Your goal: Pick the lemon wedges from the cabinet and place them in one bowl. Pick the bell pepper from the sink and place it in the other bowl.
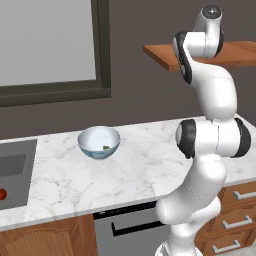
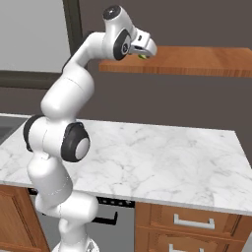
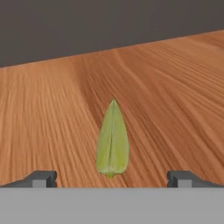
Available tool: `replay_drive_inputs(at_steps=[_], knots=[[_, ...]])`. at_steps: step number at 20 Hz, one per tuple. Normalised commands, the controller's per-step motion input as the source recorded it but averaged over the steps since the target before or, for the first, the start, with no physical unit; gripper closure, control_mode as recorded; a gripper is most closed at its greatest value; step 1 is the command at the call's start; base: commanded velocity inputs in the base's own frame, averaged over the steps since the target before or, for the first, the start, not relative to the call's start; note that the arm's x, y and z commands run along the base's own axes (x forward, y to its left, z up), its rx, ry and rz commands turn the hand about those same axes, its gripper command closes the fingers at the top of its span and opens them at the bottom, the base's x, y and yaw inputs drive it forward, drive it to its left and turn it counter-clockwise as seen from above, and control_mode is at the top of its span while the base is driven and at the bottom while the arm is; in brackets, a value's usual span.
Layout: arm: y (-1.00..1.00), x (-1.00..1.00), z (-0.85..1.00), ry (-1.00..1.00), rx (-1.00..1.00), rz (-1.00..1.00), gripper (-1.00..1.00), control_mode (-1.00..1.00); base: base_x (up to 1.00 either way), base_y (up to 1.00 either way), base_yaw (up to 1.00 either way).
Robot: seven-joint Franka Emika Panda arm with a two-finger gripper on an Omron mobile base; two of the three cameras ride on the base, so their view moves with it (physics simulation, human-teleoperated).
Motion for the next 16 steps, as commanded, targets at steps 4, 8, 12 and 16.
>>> replay_drive_inputs(at_steps=[4,8,12,16], knots=[[-0.17,0.29,-0.07,0.00,0.00,0.00,-1.00,-1.00,0.00,0.00,0.00],[-0.11,0.29,-0.06,0.00,0.00,0.00,-1.00,-1.00,0.00,0.00,0.00],[0.00,0.21,-0.08,0.00,0.00,0.00,-1.00,-1.00,0.00,0.00,0.00],[0.03,-0.08,-0.31,0.05,0.00,-0.02,1.00,-1.00,0.00,0.00,0.00]])
